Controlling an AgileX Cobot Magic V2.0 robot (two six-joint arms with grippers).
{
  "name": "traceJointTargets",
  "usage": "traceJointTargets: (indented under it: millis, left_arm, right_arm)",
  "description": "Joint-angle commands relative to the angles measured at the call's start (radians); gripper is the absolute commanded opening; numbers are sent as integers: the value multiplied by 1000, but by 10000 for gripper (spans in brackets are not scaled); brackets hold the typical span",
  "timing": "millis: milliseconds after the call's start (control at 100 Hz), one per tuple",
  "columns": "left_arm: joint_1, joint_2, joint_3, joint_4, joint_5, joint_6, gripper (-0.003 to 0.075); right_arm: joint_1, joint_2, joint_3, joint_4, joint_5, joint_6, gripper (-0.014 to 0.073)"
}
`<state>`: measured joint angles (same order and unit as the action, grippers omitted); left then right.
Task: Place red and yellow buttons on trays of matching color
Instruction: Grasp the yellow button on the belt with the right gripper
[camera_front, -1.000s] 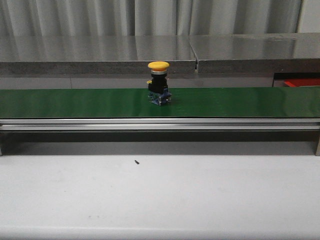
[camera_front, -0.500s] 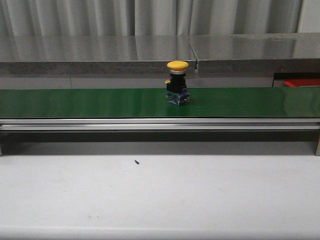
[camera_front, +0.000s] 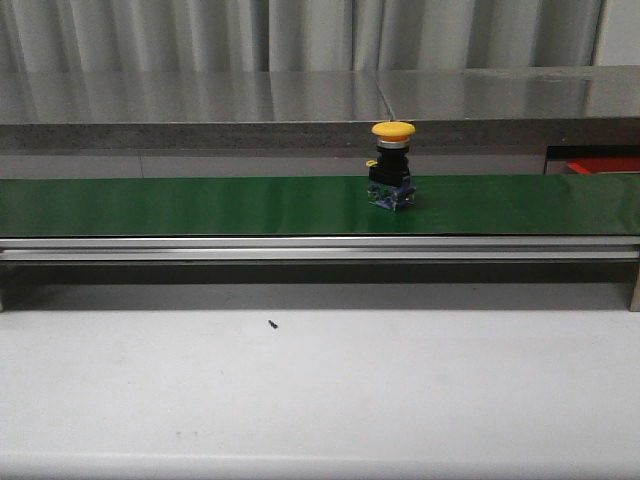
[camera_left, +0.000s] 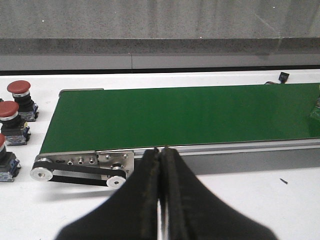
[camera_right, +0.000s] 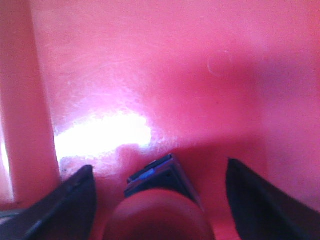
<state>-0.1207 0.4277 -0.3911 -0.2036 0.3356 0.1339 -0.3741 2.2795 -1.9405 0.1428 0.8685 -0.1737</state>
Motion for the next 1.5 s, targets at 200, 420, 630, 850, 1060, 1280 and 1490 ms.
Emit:
traceJointTargets:
  millis: [200,420,630,850,1060,1280,1490]
  left_arm:
    - [-6,3,-28,-13,-82,-1,-19]
    - [-6,3,-28,-13,-82,-1,-19]
    - [-6,3,-28,-13,-82,-1,-19]
    - [-6,3,-28,-13,-82,-1,-19]
    - [-6,3,-28,-13,-82,-1,-19]
    - [-6,3,-28,-13,-82,-1,-19]
    - [-6,3,-28,-13,-82,-1,-19]
  right_arm:
    - [-2,-228,-28,9,62,-69,587]
    - [3,-379,90,113,125,-155,583]
    - [24,-594,347,135,79,-227,583]
    - [83,-763,581,134,4,-243,583]
    - [207,-801,697,133,-34,-250,583]
    - [345,-761,711,126,-196,-268,583]
    - [419,-681,686,126,-231,-268,583]
